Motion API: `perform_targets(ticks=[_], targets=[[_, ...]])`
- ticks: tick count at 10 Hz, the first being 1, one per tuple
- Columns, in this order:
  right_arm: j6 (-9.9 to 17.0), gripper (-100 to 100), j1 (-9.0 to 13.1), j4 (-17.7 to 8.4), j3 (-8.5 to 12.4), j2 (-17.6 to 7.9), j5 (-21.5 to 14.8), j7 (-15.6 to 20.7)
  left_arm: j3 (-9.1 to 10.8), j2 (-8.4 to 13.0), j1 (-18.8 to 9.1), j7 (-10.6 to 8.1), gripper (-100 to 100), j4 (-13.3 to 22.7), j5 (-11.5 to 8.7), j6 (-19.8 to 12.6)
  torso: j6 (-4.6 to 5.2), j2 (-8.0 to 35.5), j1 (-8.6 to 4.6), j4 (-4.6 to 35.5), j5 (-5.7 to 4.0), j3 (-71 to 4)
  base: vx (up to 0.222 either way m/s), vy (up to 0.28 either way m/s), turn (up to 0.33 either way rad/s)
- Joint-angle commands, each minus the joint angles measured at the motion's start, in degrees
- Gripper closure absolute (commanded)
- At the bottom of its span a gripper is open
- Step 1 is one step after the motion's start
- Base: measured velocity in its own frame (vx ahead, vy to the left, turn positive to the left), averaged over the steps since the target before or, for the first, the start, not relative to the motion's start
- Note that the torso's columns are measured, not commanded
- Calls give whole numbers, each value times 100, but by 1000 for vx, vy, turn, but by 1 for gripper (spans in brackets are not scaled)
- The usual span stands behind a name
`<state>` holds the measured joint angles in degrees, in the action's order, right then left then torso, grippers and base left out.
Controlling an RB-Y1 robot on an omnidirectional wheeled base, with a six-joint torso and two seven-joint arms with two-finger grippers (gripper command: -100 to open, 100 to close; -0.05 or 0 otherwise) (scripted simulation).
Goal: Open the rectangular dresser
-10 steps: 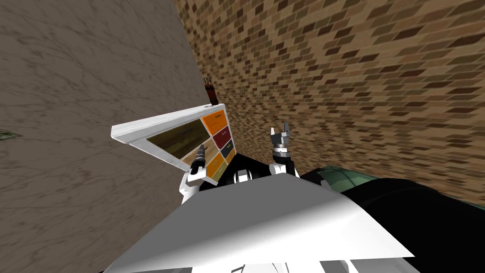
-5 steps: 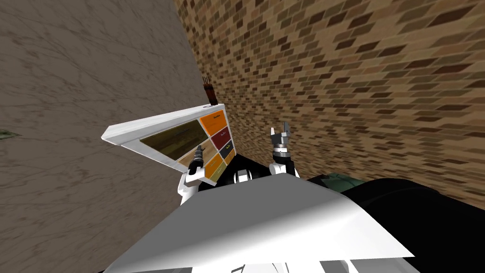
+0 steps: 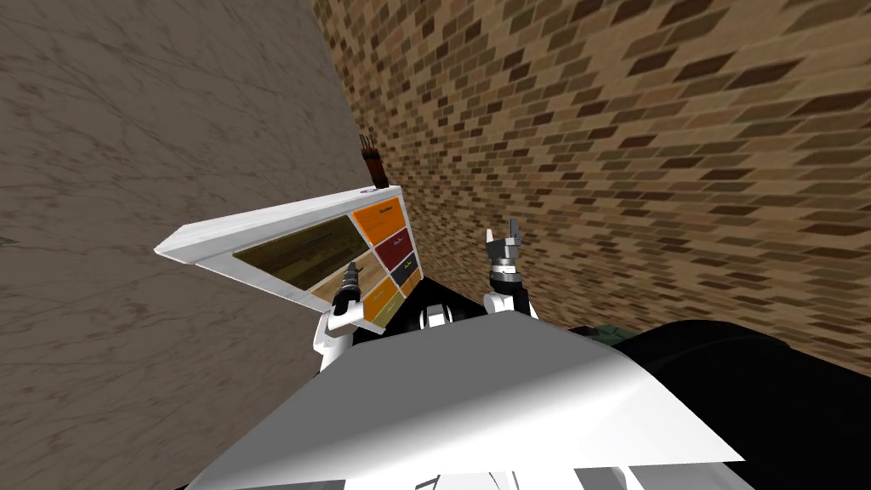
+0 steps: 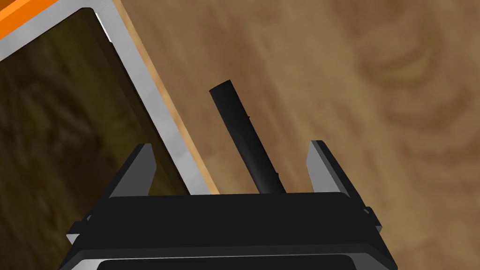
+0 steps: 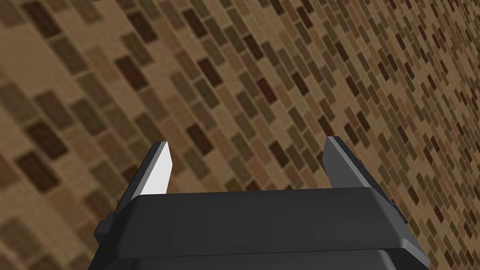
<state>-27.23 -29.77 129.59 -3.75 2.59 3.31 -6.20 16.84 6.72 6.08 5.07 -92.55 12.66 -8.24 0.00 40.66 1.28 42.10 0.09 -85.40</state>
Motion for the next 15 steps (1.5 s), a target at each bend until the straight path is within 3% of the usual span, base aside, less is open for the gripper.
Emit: perform_targets(ticks=[1, 11, 13, 14, 15], targets=[[0, 0, 0, 0, 0, 0, 0, 0, 286, 72, -65, 51, -100, -15, 57, -54, 5, 19, -1, 2, 3, 10, 79, -118, 135], [0, 0, 1, 0, 1, -1, 0, 0, 1036, -33, -46, 195, -100, 7, 248, -296, -33, 131, -32, -6, 28, 67, 57, -121, 111], [0, 0, 1, 0, 1, -2, 0, 0, 968, -31, -60, 188, -100, -32, 235, -253, -2, 154, -77, 9, 11, 79, 5, -33, 22], [0, 0, 2, 0, 1, -2, 0, 0, 965, -31, -63, 187, 100, -41, 234, -244, 2, 152, -90, 10, 8, 79, -3, -6, -2], [0, 0, 2, 0, 1, -2, 0, 0, 949, -41, -43, 197, 100, -129, 241, -299, -1, 151, -104, 11, 2, 77, -88, -59, 13]])
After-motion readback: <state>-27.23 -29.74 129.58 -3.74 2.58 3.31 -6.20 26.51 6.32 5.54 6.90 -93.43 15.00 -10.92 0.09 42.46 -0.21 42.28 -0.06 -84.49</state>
